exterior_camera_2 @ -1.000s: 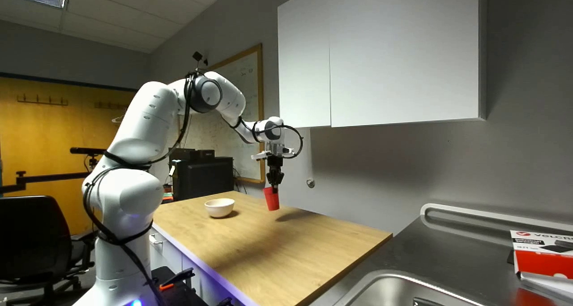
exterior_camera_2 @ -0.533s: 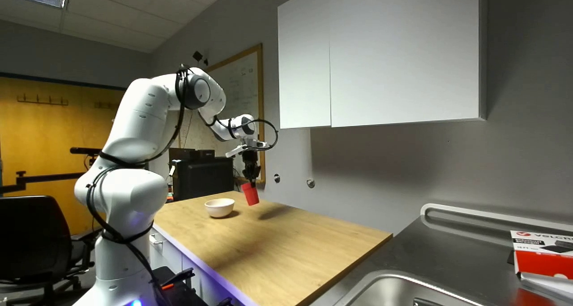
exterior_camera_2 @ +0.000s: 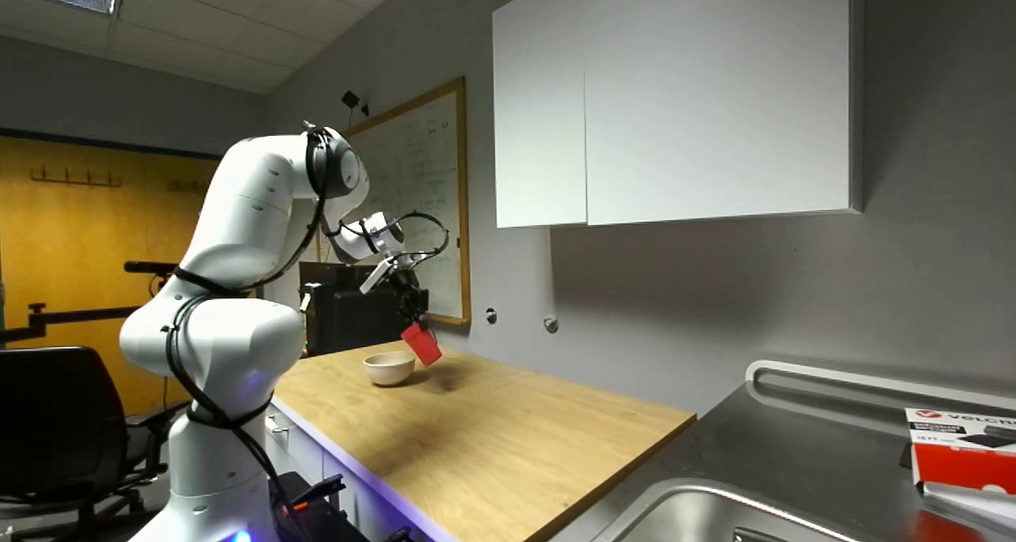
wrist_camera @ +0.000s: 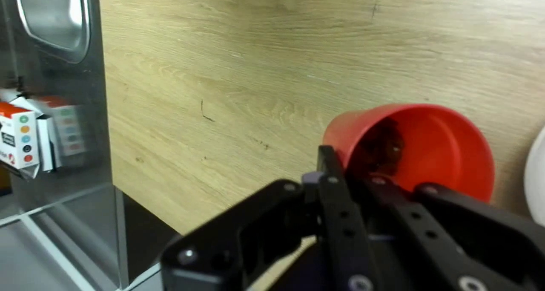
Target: Pour the things in the cup into the bowl
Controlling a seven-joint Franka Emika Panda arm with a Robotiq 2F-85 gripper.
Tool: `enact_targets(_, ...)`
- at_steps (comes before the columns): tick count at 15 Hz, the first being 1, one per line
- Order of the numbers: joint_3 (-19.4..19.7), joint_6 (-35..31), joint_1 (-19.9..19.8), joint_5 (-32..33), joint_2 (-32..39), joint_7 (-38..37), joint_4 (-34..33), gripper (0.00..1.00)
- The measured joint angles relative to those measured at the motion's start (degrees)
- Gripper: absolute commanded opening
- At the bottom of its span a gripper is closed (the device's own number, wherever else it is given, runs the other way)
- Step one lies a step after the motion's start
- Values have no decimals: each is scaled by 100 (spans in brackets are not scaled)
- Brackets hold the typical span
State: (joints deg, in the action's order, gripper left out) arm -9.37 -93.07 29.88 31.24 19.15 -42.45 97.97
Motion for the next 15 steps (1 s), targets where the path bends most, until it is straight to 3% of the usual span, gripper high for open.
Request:
enact_targets(6,-315,601,550,836,386,-300,10,2)
enact_targets(15,-419,1517,1548,2368,736,-480,-132,2)
